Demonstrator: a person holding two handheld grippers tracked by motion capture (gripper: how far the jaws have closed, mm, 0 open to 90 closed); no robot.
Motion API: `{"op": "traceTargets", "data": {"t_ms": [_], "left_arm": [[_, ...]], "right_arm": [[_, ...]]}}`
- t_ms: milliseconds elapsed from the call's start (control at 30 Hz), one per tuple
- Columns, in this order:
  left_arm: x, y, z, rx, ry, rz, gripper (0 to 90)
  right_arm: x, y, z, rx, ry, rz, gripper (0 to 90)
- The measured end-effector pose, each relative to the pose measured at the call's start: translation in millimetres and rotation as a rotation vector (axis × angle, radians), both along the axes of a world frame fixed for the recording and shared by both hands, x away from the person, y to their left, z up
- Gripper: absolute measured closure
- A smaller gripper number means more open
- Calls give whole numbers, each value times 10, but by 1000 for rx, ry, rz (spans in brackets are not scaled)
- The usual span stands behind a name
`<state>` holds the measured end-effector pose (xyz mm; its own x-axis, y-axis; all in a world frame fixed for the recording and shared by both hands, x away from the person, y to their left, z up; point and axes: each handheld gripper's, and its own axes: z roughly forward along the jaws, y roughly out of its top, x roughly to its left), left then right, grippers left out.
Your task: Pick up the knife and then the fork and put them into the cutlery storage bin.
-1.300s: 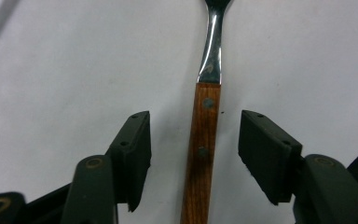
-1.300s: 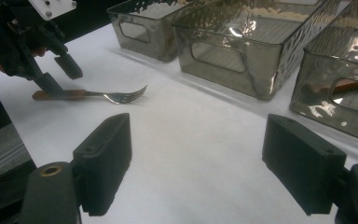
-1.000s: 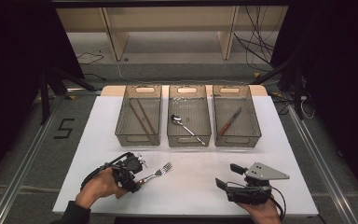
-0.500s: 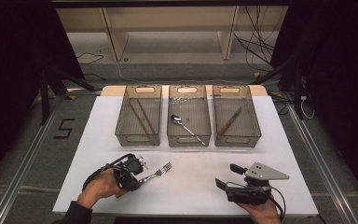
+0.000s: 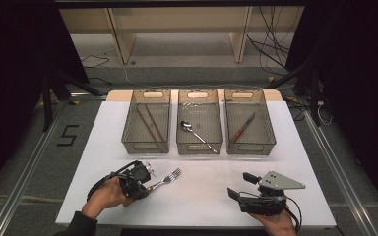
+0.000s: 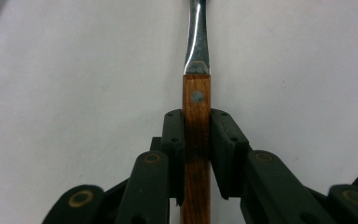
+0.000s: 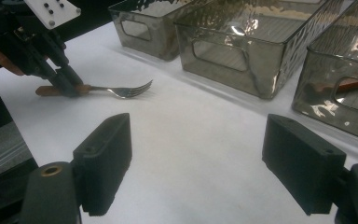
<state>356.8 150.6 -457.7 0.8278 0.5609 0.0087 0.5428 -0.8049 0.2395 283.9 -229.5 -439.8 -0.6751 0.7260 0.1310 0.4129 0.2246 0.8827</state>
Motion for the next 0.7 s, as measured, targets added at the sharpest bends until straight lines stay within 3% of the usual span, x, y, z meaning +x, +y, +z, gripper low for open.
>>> {"op": "traceTargets", "data": {"t_ms": [400, 700], "left_arm": [[13, 10, 131, -79, -44, 14, 761], [41, -67, 321, -171, -96, 7, 761]], "right_arm": [[-2, -1, 3, 2, -3, -2, 246], [-1, -6, -2, 4, -2, -5, 246]]}}
